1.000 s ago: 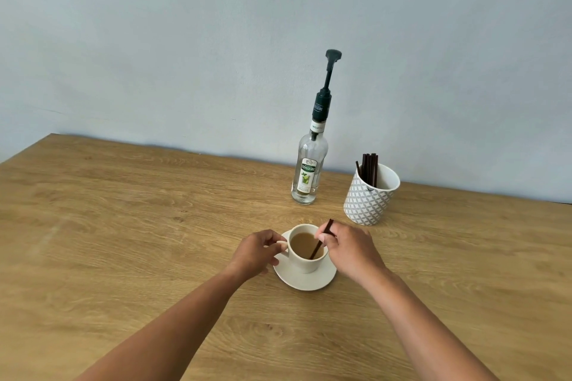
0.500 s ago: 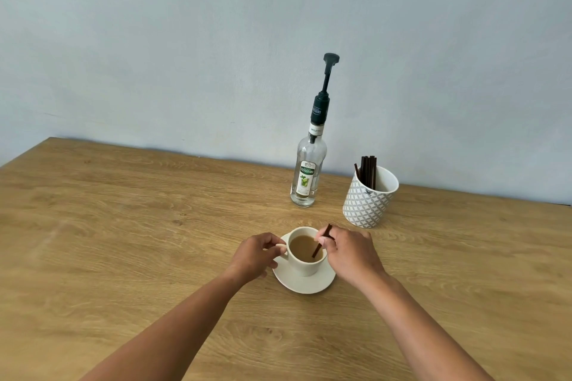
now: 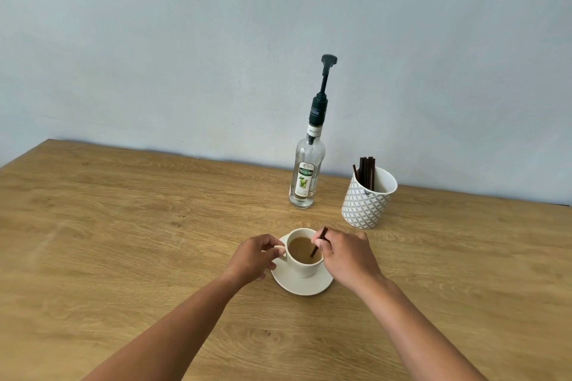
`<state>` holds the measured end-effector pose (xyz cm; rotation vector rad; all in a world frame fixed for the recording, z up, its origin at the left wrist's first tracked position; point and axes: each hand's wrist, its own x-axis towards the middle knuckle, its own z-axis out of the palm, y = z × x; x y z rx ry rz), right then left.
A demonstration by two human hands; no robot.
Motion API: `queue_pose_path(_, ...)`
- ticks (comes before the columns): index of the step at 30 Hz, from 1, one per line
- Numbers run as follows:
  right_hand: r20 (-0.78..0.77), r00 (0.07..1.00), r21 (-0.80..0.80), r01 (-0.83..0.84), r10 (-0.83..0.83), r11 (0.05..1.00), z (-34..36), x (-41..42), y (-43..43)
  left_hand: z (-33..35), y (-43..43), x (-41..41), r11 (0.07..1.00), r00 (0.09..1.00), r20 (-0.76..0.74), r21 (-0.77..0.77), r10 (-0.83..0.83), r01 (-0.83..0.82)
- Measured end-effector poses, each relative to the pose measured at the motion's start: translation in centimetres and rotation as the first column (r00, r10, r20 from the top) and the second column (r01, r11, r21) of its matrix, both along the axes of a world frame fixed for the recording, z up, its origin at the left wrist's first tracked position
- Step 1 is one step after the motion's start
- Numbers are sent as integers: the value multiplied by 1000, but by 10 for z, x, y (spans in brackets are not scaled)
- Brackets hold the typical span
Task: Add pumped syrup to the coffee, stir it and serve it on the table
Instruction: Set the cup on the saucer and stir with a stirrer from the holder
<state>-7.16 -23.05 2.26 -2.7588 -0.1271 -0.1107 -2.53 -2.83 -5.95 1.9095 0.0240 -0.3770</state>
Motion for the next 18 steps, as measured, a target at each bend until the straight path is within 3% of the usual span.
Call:
queue_pose_path(4,-21,1000,89,-2,4,996,-4,1,0,1,0,-1,1000,1000,2,1,-6,6)
queue_pose_path(11,30,999,19,17,-18,1000,-6,1,-2,2,0,-1,1000,1000,-3,5,-1,1)
queue_pose_path(18,-24,1000,97,5,-3,995,-5,1,1,2,0,-1,1000,1000,10,21,-4,4)
